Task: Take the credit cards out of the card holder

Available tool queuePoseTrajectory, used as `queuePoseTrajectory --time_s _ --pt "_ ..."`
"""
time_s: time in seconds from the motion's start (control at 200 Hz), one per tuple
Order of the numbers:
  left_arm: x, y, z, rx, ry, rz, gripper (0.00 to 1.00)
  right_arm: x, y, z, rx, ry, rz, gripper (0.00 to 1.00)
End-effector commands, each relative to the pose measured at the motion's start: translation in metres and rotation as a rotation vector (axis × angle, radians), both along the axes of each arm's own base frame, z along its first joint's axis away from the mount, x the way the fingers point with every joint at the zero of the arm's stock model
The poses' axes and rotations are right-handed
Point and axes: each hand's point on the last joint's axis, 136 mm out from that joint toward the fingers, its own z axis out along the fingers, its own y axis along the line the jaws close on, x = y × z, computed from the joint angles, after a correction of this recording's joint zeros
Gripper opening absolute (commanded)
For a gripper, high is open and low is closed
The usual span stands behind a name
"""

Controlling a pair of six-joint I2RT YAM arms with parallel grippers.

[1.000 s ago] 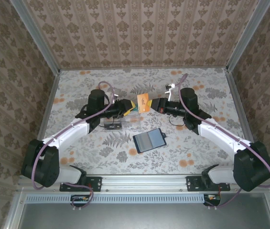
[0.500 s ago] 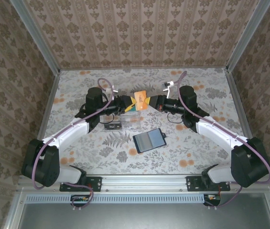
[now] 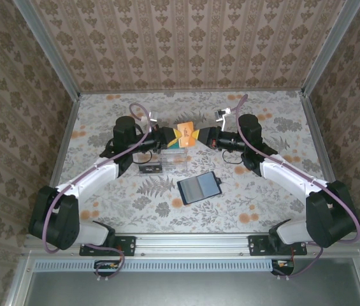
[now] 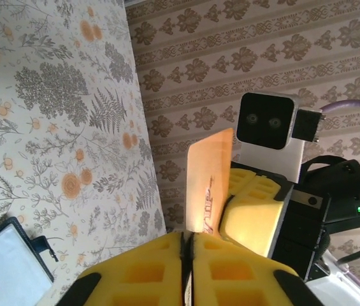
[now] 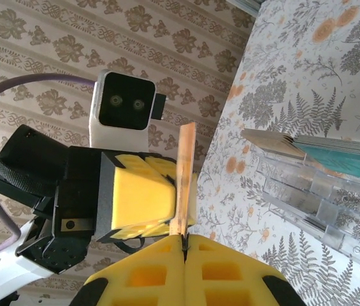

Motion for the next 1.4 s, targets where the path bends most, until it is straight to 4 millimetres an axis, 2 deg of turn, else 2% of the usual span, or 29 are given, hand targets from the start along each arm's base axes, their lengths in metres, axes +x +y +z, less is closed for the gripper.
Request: queuePoseTrajectory --time_s 0.0,0.025,0.055,0.13,0.24,0.37,0.39,0.445,0.51,0.605,0.71,0.865,0.995,1.09,1.19,1.315,1.395 --pt "-0.007 -0.002 0.026 -0.031 -0.066 -0.022 0.02 -0.003 0.005 0.011 0.026 -0.029 0.038 0.03" --pt "-0.007 -0.002 0.027 -0.029 -0.07 -0.023 0.0 -0.003 0.005 0.01 0.023 -0.027 0.038 0.1" --pt "-0.008 -0.001 0.027 -0.025 -0.07 -0.021 0.0 -0.003 0.005 0.009 0.018 -0.023 0.036 0.23" --pt "-0.01 0.0 0.027 -0.009 -0.074 -0.024 0.0 -0.002 0.004 0.004 -0.01 -0.015 0.034 0.37" --pt "-0.012 0.005 0.024 0.039 -0.084 -0.026 0.0 0.0 -0.003 -0.006 -0.077 0.004 0.0 0.69" --pt "-0.017 0.017 0.004 0.205 -0.098 -0.023 0.0 0.0 -0.014 -0.007 -0.141 -0.005 -0.048 0.9" --pt "-0.01 0.028 0.0 0.242 -0.105 0.004 0.0 -0.001 -0.015 -0.008 -0.151 -0.008 -0.053 0.93" --pt "-0.012 0.037 -0.007 0.341 -0.134 0.004 0.0 -0.001 -0.018 -0.007 -0.179 -0.021 -0.062 0.99" --pt "-0.014 0.048 -0.016 0.466 -0.172 -0.011 0.0 -0.003 -0.021 -0.008 -0.208 -0.028 -0.066 1.0" --pt "-0.006 0.076 -0.03 0.706 -0.247 0.018 0.0 -0.006 -0.026 -0.009 -0.242 -0.041 -0.077 1.0" --pt "0.007 0.107 -0.037 0.944 -0.37 0.051 0.0 -0.007 -0.033 -0.01 -0.276 -0.049 -0.105 1.0" --pt "0.019 0.124 -0.037 1.164 -0.69 -0.014 0.0 -0.009 -0.044 -0.006 -0.309 -0.08 -0.136 1.0" --pt "0.024 0.136 -0.035 1.302 -0.894 -0.086 0.0 -0.01 -0.052 -0.004 -0.328 -0.095 -0.149 1.0" --pt "0.021 0.136 -0.045 1.361 -1.029 -0.212 0.0 -0.009 -0.059 -0.003 -0.328 -0.098 -0.163 1.0" --pt "0.027 0.14 -0.049 1.429 -1.116 -0.248 0.0 -0.007 -0.065 -0.003 -0.328 -0.099 -0.178 1.0" --pt "0.023 0.137 -0.063 1.469 -1.281 -0.454 0.0 -0.004 -0.07 -0.003 -0.324 -0.098 -0.186 1.0" --pt "0.026 0.133 -0.063 1.482 -1.378 -0.494 0.0 -0.002 -0.072 -0.004 -0.323 -0.094 -0.187 1.0"
